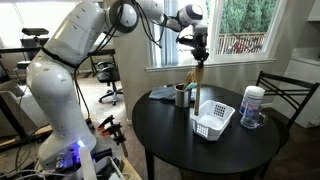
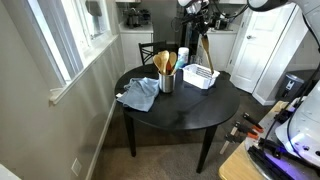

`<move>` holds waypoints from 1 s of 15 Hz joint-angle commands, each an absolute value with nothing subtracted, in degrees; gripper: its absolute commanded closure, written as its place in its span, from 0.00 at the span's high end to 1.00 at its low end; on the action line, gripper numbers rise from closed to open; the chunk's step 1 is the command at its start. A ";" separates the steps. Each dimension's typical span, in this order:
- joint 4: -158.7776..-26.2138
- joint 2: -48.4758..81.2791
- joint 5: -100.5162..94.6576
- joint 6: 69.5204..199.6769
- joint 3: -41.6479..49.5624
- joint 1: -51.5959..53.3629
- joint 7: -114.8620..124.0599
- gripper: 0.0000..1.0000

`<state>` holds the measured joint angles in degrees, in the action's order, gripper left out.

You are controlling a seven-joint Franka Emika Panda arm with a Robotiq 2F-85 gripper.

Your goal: Pick up the wooden spatula and put it in the white basket

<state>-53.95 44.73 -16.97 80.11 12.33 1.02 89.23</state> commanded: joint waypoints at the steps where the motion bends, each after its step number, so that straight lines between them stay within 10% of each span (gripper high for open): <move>1: -54.56 45.84 -19.15 84.89 12.23 1.86 87.48 0.04; 15: -53.82 53.63 -14.59 82.33 11.42 -1.13 89.57 0.05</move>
<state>-54.33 53.06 -17.20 84.94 12.05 0.50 89.20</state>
